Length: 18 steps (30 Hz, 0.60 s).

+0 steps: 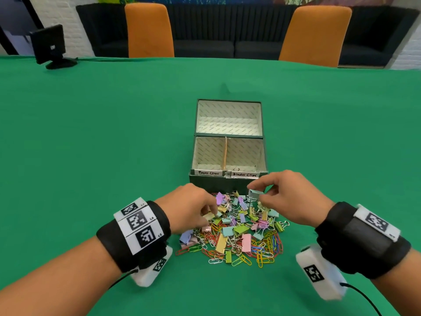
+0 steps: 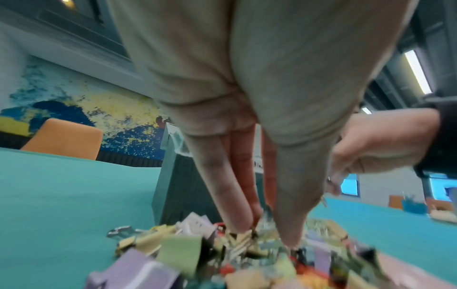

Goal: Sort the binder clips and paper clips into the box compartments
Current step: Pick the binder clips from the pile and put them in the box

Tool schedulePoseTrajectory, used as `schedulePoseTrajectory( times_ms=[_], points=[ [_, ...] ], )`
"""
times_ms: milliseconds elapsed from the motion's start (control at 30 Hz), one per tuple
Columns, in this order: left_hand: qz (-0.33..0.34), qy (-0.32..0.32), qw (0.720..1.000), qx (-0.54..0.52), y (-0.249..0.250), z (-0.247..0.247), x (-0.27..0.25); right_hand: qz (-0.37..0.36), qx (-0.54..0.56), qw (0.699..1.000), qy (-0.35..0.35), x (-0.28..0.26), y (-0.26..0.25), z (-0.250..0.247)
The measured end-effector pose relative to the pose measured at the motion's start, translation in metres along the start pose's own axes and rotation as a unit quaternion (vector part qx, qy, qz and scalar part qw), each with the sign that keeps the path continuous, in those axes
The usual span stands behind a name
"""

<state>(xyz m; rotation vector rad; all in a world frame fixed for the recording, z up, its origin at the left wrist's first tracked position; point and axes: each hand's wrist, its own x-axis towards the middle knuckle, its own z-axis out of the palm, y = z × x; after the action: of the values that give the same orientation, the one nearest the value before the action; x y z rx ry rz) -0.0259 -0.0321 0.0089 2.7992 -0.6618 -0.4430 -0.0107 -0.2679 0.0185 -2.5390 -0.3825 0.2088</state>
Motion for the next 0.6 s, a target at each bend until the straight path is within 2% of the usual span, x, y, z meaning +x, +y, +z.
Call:
schedulePoseTrajectory(
  times_ms=[133,233,333,433,500,567,600],
  points=[
    [-0.013,0.083,0.993,-0.086,-0.005,-0.014,-0.003,-0.012,0.047,0.999,0.016,-0.001,0.004,-0.004],
    [-0.025,0.122,0.974,-0.190,-0.005,-0.016,-0.002,-0.018,0.087,0.995,0.043,0.000,0.006,-0.008],
    [-0.021,0.148,0.952,-0.267,0.000,-0.019,0.001,-0.034,0.135,0.983,0.120,0.008,0.003,-0.019],
    [-0.020,0.191,0.940,-0.282,0.008,-0.026,0.008,-0.041,0.125,0.967,0.217,0.023,-0.004,-0.031],
    [-0.012,0.223,0.929,-0.295,0.015,-0.033,0.016,-0.040,0.113,0.959,0.256,0.034,-0.009,-0.032],
    [-0.003,0.245,0.914,-0.322,0.022,-0.038,0.023,-0.030,0.079,0.965,0.250,0.043,-0.009,-0.027],
    [0.001,0.256,0.907,-0.335,0.025,-0.040,0.027,-0.018,0.047,0.974,0.222,0.045,-0.009,-0.024]
  ],
)
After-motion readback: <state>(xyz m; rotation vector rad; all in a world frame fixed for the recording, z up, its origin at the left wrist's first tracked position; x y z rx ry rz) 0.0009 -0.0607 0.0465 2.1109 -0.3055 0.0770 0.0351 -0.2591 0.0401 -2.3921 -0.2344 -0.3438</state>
